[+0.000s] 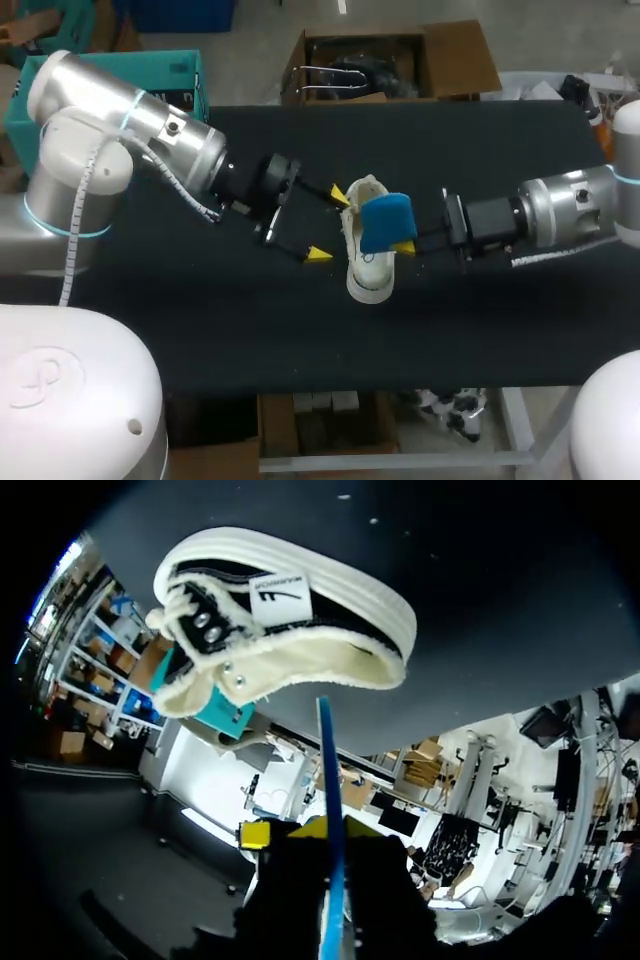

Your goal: Open the shoe tongue, take the insole out of the shoe, put the insole back into the shoe, and pack the shoe into the shoebox

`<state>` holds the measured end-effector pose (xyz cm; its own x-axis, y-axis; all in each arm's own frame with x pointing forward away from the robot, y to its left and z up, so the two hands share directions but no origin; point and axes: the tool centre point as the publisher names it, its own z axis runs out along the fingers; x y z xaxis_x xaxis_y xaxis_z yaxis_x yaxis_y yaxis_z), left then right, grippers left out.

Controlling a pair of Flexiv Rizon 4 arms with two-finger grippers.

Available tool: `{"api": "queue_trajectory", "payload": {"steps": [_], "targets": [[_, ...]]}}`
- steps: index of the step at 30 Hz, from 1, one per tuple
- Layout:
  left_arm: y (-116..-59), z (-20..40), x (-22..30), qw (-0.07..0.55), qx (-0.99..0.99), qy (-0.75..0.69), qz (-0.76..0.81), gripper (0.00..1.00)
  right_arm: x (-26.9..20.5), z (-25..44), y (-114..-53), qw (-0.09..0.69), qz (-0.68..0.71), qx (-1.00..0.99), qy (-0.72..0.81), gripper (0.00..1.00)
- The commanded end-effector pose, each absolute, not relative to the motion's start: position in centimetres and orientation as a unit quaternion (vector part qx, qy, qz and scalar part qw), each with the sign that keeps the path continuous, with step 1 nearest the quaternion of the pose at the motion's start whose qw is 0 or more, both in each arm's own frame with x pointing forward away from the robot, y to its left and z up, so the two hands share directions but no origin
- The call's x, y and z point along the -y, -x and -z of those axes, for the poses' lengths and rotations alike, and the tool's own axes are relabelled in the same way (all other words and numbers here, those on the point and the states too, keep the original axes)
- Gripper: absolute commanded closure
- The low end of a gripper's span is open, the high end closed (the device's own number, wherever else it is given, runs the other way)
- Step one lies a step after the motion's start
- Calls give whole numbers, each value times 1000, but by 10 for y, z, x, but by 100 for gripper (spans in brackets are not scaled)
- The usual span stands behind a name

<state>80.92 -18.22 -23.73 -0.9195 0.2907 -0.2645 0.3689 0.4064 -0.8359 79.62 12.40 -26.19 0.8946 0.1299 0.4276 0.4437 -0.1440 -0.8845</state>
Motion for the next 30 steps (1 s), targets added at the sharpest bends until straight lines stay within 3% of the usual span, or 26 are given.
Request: {"api": "queue_trajectory", "payload": {"steps": [1,27,29,30], "targets": [[-804,237,180,125,-829,-144,525,0,-128,268,-783,625,157,169,745,100],[-830,268,187,133,-861,-135,472,0,-145,302,-825,610,218,122,752,100],[-835,276,187,123,-864,-137,468,20,-145,306,-828,612,219,120,750,100],[-837,278,187,118,-863,-141,470,25,-146,307,-828,613,220,120,749,100]]}}
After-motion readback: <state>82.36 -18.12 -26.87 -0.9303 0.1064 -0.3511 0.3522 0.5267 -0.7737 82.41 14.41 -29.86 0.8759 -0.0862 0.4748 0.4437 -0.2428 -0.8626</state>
